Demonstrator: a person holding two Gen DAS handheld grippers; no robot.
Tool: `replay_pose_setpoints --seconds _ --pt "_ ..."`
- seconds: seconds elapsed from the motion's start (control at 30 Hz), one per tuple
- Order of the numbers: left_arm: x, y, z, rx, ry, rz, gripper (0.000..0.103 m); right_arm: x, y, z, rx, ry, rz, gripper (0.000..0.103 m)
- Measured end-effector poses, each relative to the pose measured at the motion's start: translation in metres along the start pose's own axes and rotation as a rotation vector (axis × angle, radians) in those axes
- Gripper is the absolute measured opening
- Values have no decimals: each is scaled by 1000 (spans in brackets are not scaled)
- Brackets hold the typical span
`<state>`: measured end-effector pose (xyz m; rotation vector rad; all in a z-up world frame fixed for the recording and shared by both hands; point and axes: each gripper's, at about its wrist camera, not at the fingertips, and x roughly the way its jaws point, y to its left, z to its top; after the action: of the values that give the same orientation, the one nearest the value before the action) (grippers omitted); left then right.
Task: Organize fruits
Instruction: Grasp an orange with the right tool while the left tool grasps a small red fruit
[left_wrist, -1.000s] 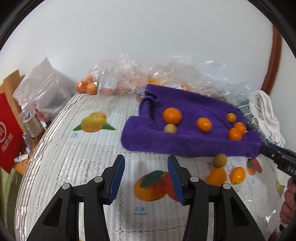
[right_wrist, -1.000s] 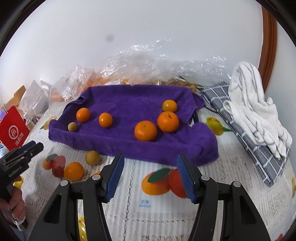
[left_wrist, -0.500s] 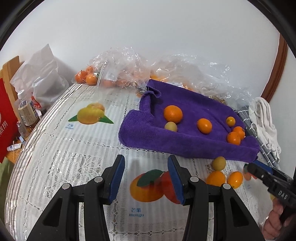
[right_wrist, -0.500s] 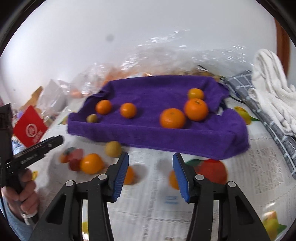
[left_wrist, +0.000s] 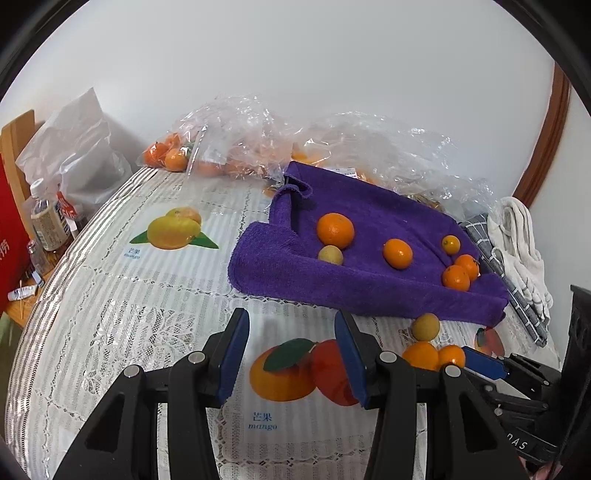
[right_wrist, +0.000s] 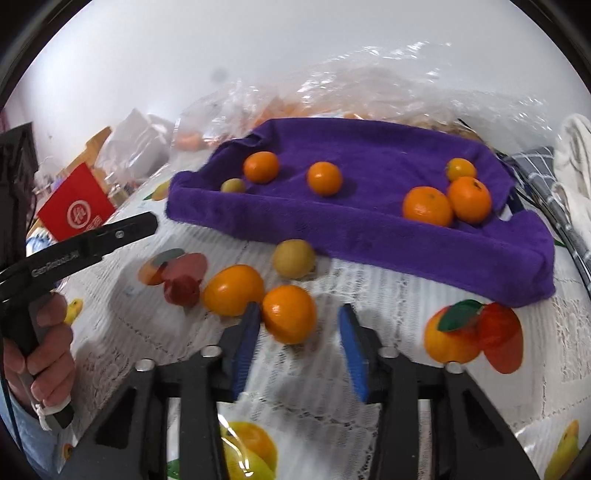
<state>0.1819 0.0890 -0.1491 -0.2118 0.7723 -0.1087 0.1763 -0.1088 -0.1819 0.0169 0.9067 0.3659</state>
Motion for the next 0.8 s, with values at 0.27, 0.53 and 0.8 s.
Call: replay_pose_setpoints --seconds 0.27,0.53,0.8 --pt "5 -12 -6 49 55 -79 46 -12 -16 -3 44 -26 -9 30" --pt "11 -34 -19 149 150 -168 46 -25 -66 -4 206 -32 -75 30" --pt "18 -46 -27 201 176 -143 30 -6 -55 0 163 15 -102 33"
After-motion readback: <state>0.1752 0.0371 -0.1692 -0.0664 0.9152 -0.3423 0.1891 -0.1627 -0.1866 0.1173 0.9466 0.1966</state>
